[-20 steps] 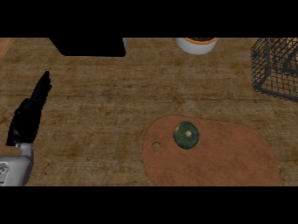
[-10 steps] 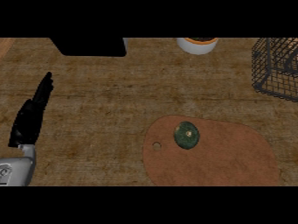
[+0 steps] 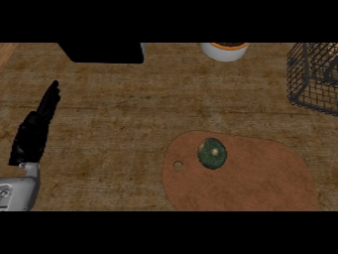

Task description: Pick the cupcake from the cutting board and place it in the tiered basket

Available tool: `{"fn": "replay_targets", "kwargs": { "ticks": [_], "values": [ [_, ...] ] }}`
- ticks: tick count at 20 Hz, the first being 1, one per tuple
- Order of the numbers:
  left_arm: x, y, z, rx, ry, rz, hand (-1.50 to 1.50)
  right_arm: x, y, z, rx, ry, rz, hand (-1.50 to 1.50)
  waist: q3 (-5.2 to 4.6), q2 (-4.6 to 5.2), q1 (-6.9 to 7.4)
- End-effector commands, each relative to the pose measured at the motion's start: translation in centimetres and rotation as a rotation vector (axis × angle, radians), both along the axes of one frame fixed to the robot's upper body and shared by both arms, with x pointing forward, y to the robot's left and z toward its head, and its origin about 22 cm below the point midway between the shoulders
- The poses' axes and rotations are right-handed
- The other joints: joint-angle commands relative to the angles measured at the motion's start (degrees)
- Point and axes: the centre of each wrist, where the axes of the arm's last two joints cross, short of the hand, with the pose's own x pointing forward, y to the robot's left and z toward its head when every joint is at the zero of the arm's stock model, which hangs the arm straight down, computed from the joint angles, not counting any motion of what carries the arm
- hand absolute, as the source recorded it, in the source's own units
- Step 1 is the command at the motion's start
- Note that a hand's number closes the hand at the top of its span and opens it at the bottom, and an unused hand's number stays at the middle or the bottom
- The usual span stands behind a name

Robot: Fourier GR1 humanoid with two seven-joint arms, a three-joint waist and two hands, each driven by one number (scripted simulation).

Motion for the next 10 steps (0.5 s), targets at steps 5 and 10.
{"fn": "replay_targets", "kwargs": {
  "ticks": [5,10],
  "values": [
    [1.4,1.2,0.1,-0.018,0.018,0.011,0.00,-1.4,-1.4,-3.7,0.154,-0.143,0.005,-1.50,0.00,-0.06,-0.86],
    [-0.7,0.7,0.2,-0.019,0.005,0.010,0.00,-0.8,-1.5,0.4,0.176,-0.301,-0.020,-1.50,-0.03,-0.39,-0.42]
  ]
}}
